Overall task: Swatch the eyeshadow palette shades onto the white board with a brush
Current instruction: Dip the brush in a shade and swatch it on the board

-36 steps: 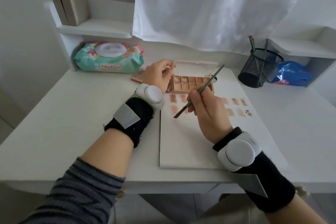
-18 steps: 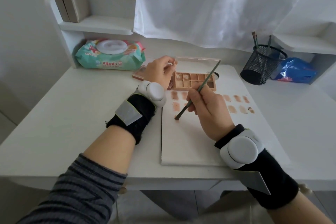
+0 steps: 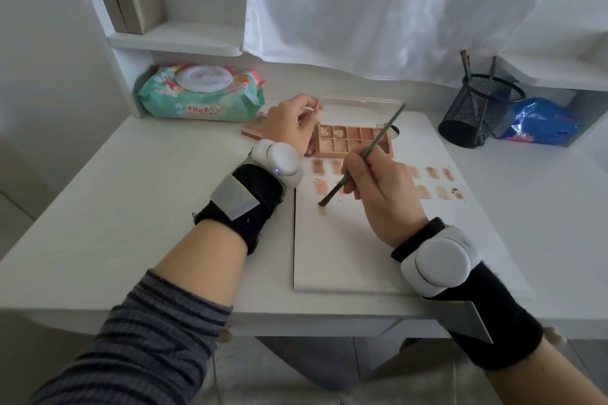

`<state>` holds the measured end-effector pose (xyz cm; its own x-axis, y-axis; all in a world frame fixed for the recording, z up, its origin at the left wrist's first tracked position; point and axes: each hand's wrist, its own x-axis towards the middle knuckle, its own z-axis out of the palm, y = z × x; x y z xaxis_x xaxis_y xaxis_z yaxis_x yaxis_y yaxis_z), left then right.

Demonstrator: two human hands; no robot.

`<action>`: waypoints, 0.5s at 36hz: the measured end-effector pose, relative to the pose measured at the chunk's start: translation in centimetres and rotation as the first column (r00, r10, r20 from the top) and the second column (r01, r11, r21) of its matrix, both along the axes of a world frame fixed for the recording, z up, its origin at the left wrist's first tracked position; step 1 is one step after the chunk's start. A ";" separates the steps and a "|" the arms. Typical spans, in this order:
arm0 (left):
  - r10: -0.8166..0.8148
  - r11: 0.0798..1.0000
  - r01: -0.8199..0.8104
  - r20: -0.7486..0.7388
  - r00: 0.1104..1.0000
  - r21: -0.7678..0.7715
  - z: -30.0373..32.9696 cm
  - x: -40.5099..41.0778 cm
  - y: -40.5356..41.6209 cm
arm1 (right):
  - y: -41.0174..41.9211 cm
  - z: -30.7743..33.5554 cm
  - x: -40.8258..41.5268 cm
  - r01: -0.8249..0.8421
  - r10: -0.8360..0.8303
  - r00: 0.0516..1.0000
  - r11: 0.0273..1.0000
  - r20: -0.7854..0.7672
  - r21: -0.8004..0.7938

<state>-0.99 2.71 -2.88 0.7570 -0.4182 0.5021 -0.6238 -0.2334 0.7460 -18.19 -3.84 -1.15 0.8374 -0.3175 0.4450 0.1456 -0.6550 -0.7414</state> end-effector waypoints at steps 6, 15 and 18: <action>0.005 1.000 -0.005 0.002 1.000 0.000 0.2 0.0 0.1 | 0.0 0.0 -0.4 -0.069 0.070 0.997 0.996 -0.018 0.049; -0.003 1.000 0.003 0.027 1.000 0.010 0.1 -0.1 0.0 | -0.1 0.3 -0.3 0.003 -0.003 1.000 1.000 -0.014 0.011; -0.002 1.000 0.002 0.023 1.000 0.008 0.1 -0.1 0.0 | -0.1 0.3 -0.6 -0.031 0.031 0.999 1.000 -0.012 0.004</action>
